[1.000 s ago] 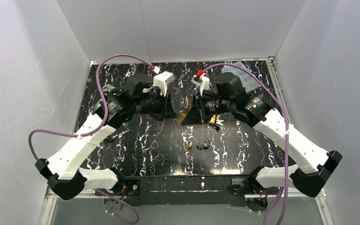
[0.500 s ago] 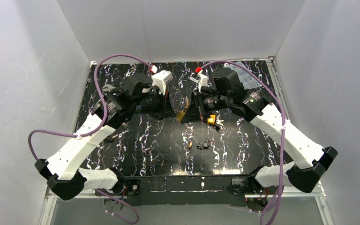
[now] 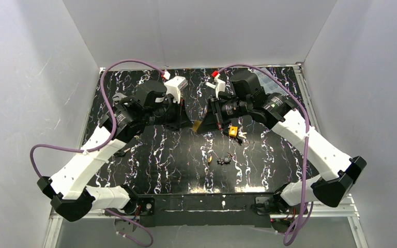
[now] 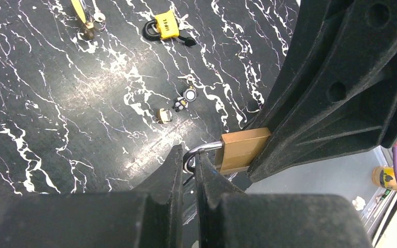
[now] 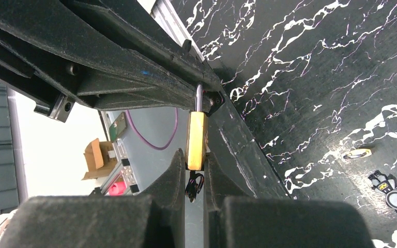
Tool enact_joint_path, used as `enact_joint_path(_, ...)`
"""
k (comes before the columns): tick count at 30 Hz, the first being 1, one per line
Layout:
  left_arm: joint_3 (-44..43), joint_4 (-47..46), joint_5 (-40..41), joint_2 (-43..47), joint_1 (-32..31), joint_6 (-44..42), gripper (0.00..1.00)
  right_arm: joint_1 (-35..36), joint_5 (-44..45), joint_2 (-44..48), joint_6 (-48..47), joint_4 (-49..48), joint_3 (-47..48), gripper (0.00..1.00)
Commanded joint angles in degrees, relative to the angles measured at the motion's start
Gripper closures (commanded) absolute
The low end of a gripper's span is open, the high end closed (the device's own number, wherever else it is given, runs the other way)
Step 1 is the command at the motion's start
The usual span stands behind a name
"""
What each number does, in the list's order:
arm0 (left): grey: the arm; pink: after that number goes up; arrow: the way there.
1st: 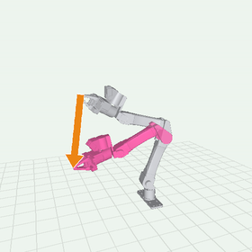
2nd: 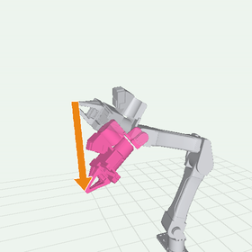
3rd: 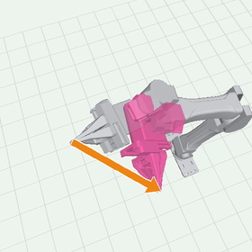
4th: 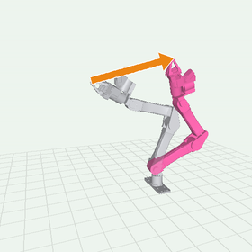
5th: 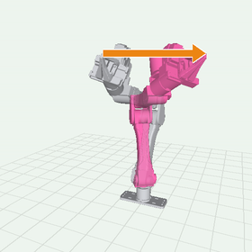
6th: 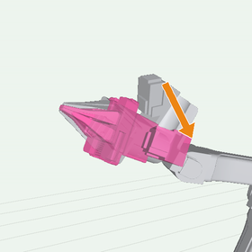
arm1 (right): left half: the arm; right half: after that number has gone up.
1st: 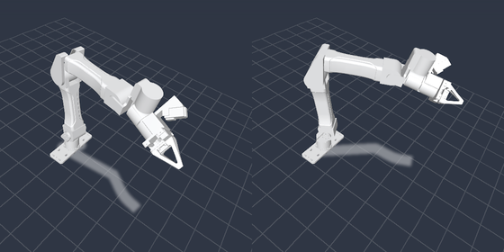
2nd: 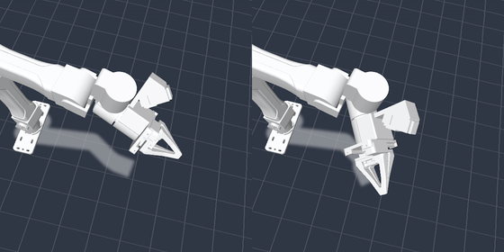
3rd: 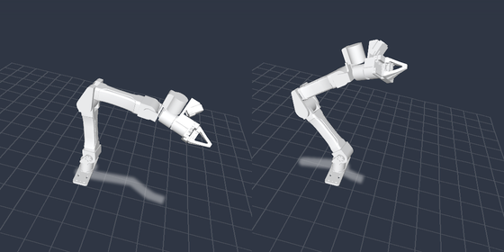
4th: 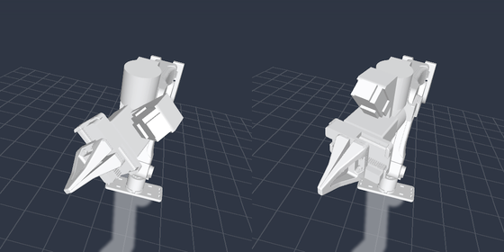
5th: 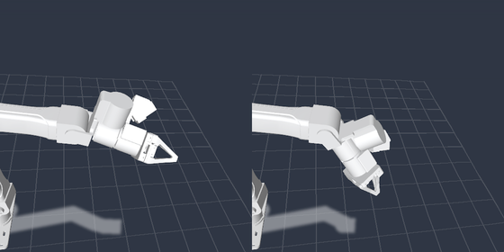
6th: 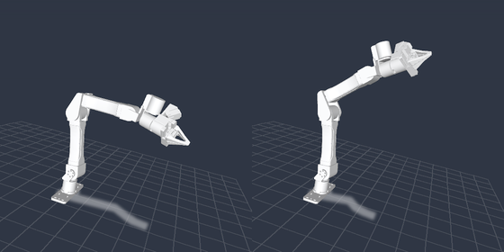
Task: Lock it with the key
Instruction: Lock the lock.
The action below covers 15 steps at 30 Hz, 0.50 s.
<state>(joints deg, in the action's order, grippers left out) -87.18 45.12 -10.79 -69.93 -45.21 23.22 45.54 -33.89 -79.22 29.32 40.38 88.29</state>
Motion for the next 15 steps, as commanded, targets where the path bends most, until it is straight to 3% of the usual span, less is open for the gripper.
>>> enact_joint_path(1, -2.6, -25.2, -30.5, 0.3, -8.7, 8.0, 1.0, 2.3, 3.9, -8.4, 1.2, -24.5, 1.9, 0.99)
enact_joint_path(4, -3.1, -20.7, -24.2, 1.2, -8.7, 5.4, 1.0, 2.2, 4.2, -8.1, 1.1, -24.4, 1.5, 0.99)
enact_joint_path(9, -4.5, -10.6, -4.3, 3.2, -8.5, 1.2, 1.0, 0.6, 3.5, -5.1, 1.5, -25.4, -1.2, 0.99)
enact_joint_path(12, -5.7, -6.0, 5.9, 4.4, -7.7, -0.1, 1.0, -2.0, 0.6, -1.1, 3.7, -29.8, -6.1, 0.78)
enact_joint_path(15, -7.6, -2.8, 9.8, 4.9, -6.2, -0.9, 1.0, -4.9, -3.6, 3.5, 7.3, -38.1, -13.4, 0.56)
